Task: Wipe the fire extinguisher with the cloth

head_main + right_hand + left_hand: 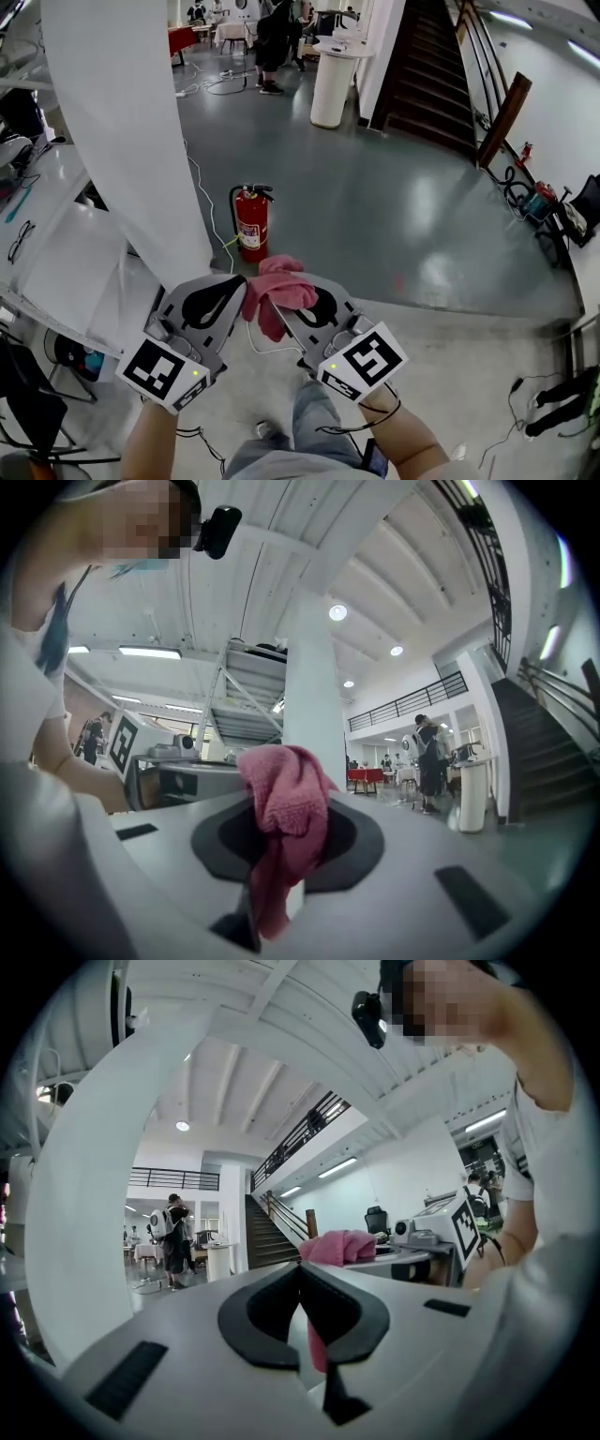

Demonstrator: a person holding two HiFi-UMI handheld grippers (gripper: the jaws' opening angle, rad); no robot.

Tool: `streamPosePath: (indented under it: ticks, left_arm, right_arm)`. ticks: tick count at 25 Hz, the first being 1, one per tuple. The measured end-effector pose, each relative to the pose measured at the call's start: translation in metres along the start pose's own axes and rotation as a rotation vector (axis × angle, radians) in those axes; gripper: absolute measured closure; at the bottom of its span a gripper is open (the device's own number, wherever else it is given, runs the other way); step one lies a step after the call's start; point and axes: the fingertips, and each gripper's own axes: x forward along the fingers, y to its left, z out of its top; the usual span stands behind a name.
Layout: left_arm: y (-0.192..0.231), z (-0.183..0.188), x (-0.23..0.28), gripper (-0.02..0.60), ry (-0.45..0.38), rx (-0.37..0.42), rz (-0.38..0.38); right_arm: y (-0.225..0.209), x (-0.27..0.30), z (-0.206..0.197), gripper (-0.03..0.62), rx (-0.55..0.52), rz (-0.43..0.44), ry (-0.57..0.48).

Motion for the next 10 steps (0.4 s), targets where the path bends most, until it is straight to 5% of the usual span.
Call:
streamPosePath:
  ticks: [10]
  left_arm:
    - [-0.033,0.010,-0.067,0.574,-0.026,-0.003,-0.013]
  right_arm:
    - [0.069,-0.025,0.013,0.514,-0.023,-0.030,-0.009]
